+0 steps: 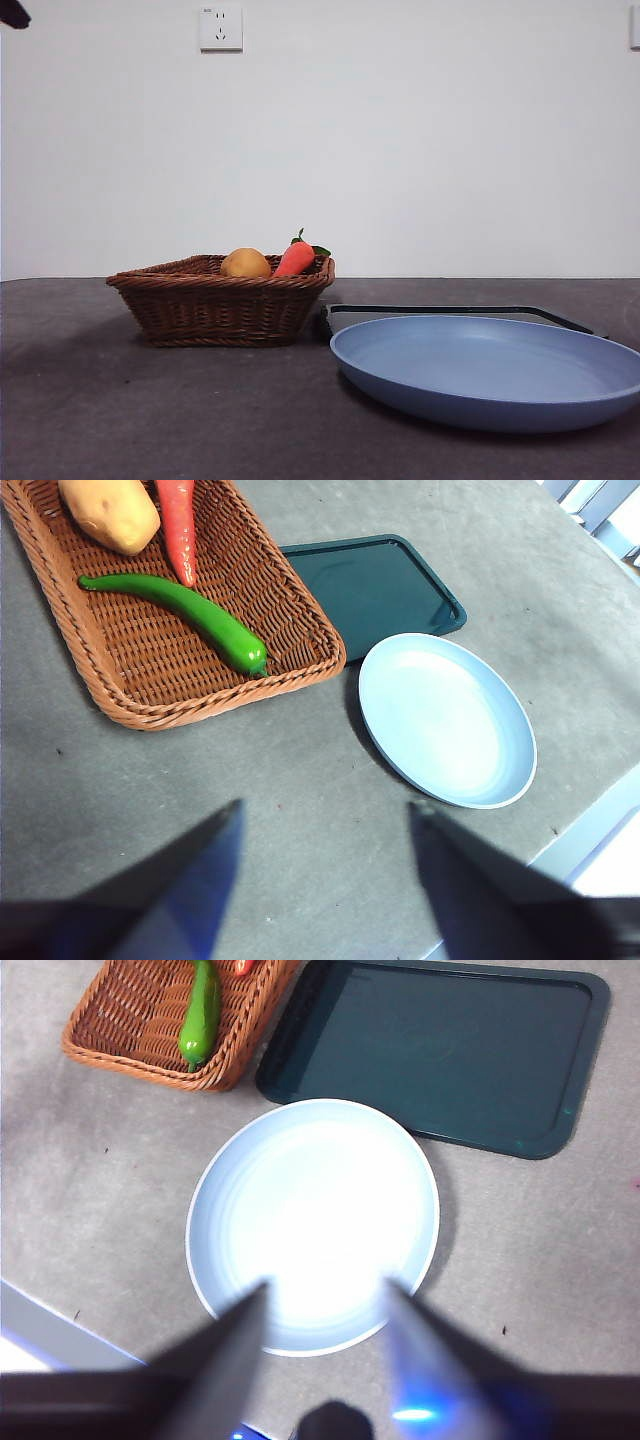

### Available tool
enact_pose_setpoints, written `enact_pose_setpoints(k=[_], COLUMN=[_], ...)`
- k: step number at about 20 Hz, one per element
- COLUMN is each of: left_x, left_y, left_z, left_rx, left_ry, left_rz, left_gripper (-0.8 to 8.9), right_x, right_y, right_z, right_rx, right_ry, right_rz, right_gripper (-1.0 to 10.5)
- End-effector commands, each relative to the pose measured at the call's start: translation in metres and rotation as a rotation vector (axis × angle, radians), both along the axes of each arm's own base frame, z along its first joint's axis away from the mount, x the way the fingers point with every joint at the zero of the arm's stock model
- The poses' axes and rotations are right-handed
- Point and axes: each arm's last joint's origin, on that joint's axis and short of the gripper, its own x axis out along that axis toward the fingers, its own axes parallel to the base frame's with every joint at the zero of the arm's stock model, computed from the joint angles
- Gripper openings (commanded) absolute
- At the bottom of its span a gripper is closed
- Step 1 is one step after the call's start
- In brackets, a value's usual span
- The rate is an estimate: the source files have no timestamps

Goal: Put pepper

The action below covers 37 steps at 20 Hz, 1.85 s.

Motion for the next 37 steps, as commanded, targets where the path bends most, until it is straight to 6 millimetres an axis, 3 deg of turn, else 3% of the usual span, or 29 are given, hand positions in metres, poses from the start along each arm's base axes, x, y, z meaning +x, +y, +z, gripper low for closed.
enact_pose_setpoints(k=[1, 5, 8, 15, 20, 28, 34, 37], left_x=[0.001, 0.001, 0.001, 0.003, 0.004, 0.004, 0.004, 0.004], left_y=[-0.001, -0.001, -0.001, -0.001, -0.001, -0.001, -0.001, -0.001], left_z=[0.005, 0.005, 0.006, 0.010, 0.010, 0.010, 0.010, 0.010], left_rx=[-0.007, -0.012, -0.025, -0.033, -0.033, -0.041, -0.044, -0.036], left_ry=[-0.018, -0.017, -0.016, -0.059, -0.063, -0.054, -0.050, -0.048], left_rz=[0.000, 0.003, 0.008, 0.009, 0.010, 0.017, 0.022, 0.041], left_gripper=[3.37, 3.37, 3.37, 3.37, 3.37, 3.37, 3.37, 3.37], right_x=[0.004, 0.014, 0.033, 0.098, 0.129, 0.150, 0.154, 0.154], right_y=[0.001, 0.002, 0.003, 0.009, 0.018, 0.033, 0.035, 0.031], right_z=[0.003, -0.001, -0.013, -0.065, -0.106, -0.148, -0.153, -0.153], right_rx=[0.010, 0.009, -0.021, -0.061, -0.080, -0.155, -0.155, -0.150], right_ry=[0.002, 0.039, 0.115, 0.302, 0.408, 0.455, 0.451, 0.454], right_rz=[-0.014, -0.021, -0.038, -0.048, -0.022, 0.020, 0.022, 0.009], right_gripper=[3.3, 3.2, 3.2, 3.2, 3.0, 2.8, 0.1, 0.1])
